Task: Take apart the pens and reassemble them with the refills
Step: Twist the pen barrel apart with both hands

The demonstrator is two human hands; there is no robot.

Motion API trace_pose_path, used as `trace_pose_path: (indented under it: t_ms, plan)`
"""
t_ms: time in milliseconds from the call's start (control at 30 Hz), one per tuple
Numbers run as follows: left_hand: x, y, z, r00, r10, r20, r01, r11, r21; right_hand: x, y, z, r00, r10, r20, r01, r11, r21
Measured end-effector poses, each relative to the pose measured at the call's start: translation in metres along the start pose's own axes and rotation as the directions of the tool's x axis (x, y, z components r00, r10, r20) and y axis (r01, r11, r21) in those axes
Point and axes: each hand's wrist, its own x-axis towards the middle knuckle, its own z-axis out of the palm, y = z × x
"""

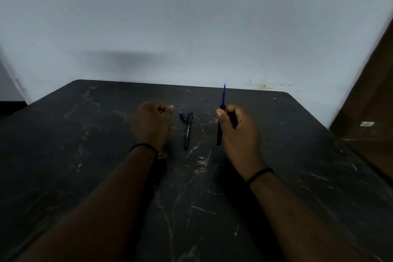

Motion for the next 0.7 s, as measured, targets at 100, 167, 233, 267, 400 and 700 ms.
trace_pose_path:
  t_ms: [100, 167, 233, 267, 400, 700]
  plan:
    - [0.0, -0.002, 0.004, 0.996, -0.019, 0.091, 0.014, 0.999, 0.047, 0.0, 0.003, 0.002, 1.0, 0.008, 0.026, -0.009, 1.0, 0.012]
    - [-0.001, 0.002, 0.005, 0.989, -0.023, 0.143, 0.014, 0.998, 0.06, 0.001, 0.004, 0.003, 1.0, 0.009, 0.029, -0.009, 1.0, 0.014]
    - [0.001, 0.004, 0.007, 0.974, 0.07, 0.215, -0.101, 0.985, 0.137, 0.001, 0.005, 0.002, 1.0, 0.007, 0.024, -0.007, 1.0, 0.009]
    - [0.002, 0.005, 0.008, 0.951, 0.137, 0.279, -0.195, 0.962, 0.193, 0.001, 0.005, 0.002, 1.0, 0.007, 0.023, -0.007, 1.0, 0.008]
    - [0.005, 0.008, 0.01, 0.868, 0.21, 0.449, -0.377, 0.869, 0.322, 0.001, 0.007, 0.002, 0.999, 0.025, 0.033, -0.024, 1.0, -0.019]
    - [0.009, 0.003, 0.008, 0.945, 0.172, 0.276, -0.273, 0.882, 0.384, 0.001, 0.007, 0.002, 0.998, 0.037, 0.046, -0.036, 0.999, -0.036]
